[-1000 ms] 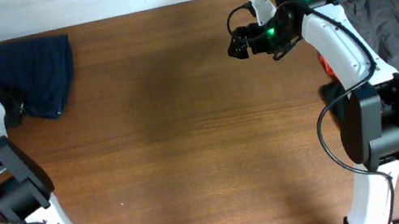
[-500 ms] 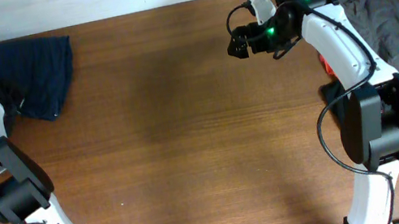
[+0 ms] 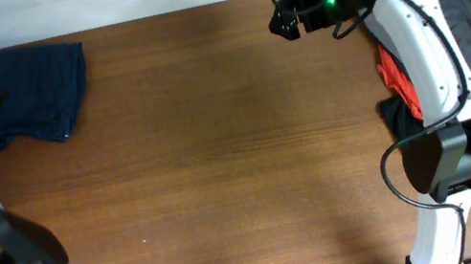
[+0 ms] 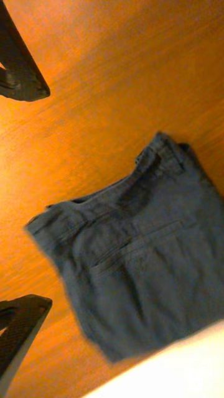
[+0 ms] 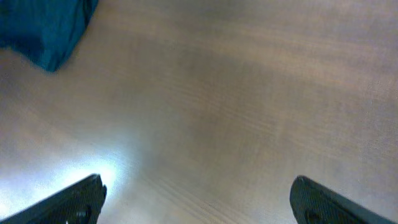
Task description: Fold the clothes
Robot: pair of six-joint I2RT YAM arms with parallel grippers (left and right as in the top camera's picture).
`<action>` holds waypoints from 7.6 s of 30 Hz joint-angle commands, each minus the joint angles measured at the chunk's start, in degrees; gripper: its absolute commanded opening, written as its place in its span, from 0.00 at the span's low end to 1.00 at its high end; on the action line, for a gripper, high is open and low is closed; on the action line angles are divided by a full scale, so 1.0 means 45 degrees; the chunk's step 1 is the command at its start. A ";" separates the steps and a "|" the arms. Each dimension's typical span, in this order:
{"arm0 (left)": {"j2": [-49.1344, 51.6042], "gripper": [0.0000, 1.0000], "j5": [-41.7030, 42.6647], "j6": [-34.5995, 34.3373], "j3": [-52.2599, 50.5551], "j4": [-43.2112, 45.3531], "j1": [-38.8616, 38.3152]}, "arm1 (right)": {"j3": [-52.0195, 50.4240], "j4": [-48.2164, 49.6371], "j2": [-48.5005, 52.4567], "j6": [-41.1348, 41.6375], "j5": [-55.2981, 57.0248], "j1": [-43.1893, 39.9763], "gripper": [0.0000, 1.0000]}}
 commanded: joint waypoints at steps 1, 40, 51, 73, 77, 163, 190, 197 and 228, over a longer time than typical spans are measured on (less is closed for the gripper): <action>-0.1787 0.99 0.0758 0.1433 0.0019 -0.0792 -0.0398 | 0.2025 -0.1452 -0.0408 -0.0738 0.0058 -0.0010 0.99; -0.4158 0.99 0.1982 0.2841 0.0015 -0.0627 -0.3245 | 0.3449 -0.3959 -0.9020 -0.1389 0.3041 -0.0015 0.99; -0.4158 0.99 0.1987 0.2841 0.0015 -0.0690 -0.3245 | -1.2526 0.8247 -1.6684 -0.1379 0.2900 -0.0204 0.99; -0.4158 0.99 0.1982 0.2841 0.0015 -0.0772 -0.3245 | -2.7477 1.5193 -2.6233 -0.1336 0.2302 -0.0937 0.99; -0.4158 0.99 0.1982 0.2841 0.0015 -0.0772 -0.3245 | -2.8589 1.6033 -2.6529 -0.1336 0.2341 -0.0937 0.99; -2.1833 0.99 0.2939 0.9131 -2.5271 1.6160 -0.5124 | -2.8958 1.5271 -2.6525 -0.1331 0.3721 -0.0937 0.99; -2.6471 0.99 0.1729 0.9131 -2.6136 1.2512 -0.5110 | -2.8958 1.5271 -2.6525 -0.1331 0.3721 -0.0937 0.99; -2.6471 0.99 0.1729 0.9131 -2.6136 1.2512 -0.5110 | -2.8958 1.5271 -2.6525 -0.1331 0.3721 -0.0937 0.99; -2.6471 0.99 0.1729 0.9131 -2.6136 1.2512 -0.5110 | -2.8958 1.5271 -2.6525 -0.1336 0.3721 -0.0937 0.98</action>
